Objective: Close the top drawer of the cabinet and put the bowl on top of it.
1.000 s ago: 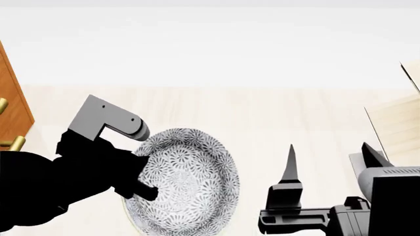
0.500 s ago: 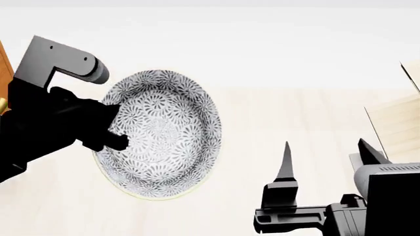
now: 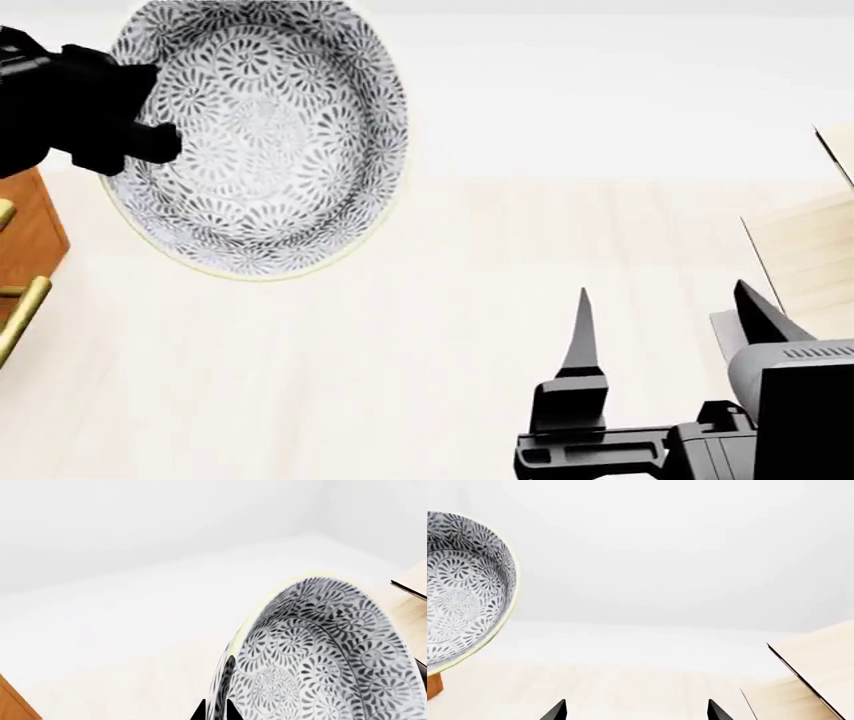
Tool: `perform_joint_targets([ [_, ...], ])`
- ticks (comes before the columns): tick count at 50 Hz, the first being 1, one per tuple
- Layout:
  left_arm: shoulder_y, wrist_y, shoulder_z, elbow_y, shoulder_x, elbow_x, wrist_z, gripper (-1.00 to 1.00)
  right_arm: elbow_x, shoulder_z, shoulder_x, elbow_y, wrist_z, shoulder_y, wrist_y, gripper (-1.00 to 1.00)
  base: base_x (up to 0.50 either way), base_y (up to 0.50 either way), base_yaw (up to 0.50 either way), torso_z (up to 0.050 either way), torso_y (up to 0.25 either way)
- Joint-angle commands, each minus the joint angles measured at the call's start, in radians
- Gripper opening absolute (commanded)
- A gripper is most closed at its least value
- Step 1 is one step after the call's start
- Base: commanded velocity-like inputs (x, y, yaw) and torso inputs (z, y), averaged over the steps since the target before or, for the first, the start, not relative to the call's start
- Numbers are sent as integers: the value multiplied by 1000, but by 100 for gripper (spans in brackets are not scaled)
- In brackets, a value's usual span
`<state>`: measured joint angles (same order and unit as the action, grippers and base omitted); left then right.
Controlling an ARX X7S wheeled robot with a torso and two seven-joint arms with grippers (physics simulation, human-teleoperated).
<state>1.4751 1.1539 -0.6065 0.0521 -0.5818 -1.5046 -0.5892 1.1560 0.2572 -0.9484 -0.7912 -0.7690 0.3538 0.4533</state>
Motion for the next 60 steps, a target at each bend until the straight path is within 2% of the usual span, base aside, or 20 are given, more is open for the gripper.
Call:
perform_joint_targets([
  [1, 121, 29, 70, 41, -25, -67, -125, -100, 19, -3, -10, -26, -19, 13, 12, 100, 0, 0, 0, 0, 8],
  [6, 155, 40, 108, 56, -45, -136, -195, -100, 12, -3, -8, -30, -15, 4, 4, 100, 0, 0, 0, 0, 0],
  [19, 202, 9, 141, 88, -73, -136, -269, -100, 6, -11, -14, -25, -3, -17, -11, 100, 0, 0, 0, 0, 0],
  [27, 212, -6, 161, 104, -106, -132, -275, -100, 2, -12, -17, -32, -7, -25, -14, 100, 0, 0, 0, 0, 1],
  [49, 364, -21, 204, 236, -151, -120, -299, -100, -19, -18, -18, -19, 17, -60, -39, 100, 0, 0, 0, 0, 0],
  [60, 367, -50, 234, 282, -184, -124, -305, -100, -25, -14, -15, -15, 20, -63, -40, 100, 0, 0, 0, 0, 0],
])
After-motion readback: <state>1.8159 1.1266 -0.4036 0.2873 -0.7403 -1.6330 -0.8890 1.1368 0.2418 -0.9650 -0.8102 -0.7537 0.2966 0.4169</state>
